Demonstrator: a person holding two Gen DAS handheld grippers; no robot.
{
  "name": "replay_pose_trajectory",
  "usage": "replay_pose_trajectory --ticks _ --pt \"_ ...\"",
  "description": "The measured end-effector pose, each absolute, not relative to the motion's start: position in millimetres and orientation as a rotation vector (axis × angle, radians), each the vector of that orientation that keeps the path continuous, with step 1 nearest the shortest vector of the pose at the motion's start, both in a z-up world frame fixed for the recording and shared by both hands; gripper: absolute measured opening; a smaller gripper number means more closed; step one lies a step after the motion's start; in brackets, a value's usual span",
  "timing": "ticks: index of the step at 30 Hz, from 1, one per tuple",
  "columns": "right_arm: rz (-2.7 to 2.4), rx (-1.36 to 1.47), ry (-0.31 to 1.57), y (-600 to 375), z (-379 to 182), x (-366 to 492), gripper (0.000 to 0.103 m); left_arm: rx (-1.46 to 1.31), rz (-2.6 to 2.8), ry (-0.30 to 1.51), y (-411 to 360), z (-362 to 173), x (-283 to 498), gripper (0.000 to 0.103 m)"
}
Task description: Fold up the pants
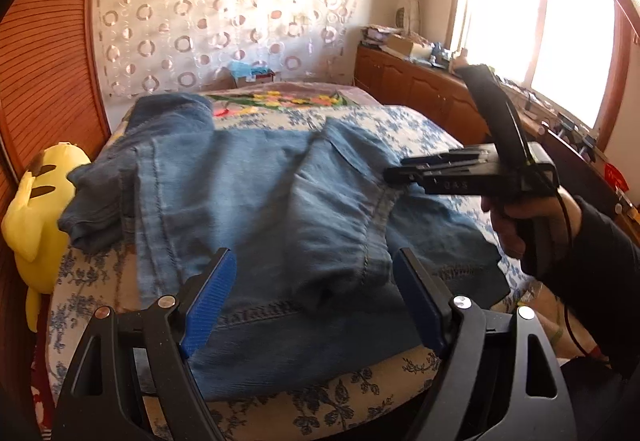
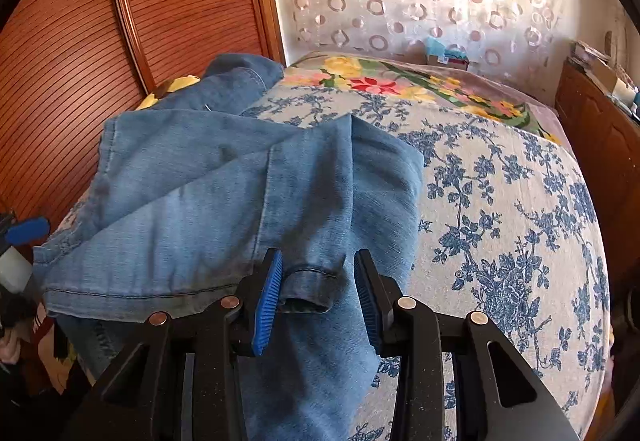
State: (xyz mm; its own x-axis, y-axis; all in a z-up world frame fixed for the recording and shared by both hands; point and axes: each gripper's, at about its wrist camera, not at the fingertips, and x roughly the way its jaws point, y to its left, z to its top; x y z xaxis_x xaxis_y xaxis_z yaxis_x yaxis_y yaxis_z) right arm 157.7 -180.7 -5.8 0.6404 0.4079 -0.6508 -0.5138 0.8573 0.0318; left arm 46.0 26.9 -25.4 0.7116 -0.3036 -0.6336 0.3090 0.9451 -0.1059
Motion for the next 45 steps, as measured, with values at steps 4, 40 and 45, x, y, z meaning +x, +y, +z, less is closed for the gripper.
replay_pose_trajectory --ticks 4,40,45 --pt "0.534 -0.148 0.715 -183 -10 160 0.038 0.025 -0.352 0.741 19 -39 50 0.081" --pt "0.871 -0.307 0.46 -49 76 172 0.006 -0.169 -0.299 0.674 94 -28 0 0.011" --pt "0.859 -0.31 0.514 -36 72 183 0.022 -0.205 -0.277 0.715 109 -39 6 0.023"
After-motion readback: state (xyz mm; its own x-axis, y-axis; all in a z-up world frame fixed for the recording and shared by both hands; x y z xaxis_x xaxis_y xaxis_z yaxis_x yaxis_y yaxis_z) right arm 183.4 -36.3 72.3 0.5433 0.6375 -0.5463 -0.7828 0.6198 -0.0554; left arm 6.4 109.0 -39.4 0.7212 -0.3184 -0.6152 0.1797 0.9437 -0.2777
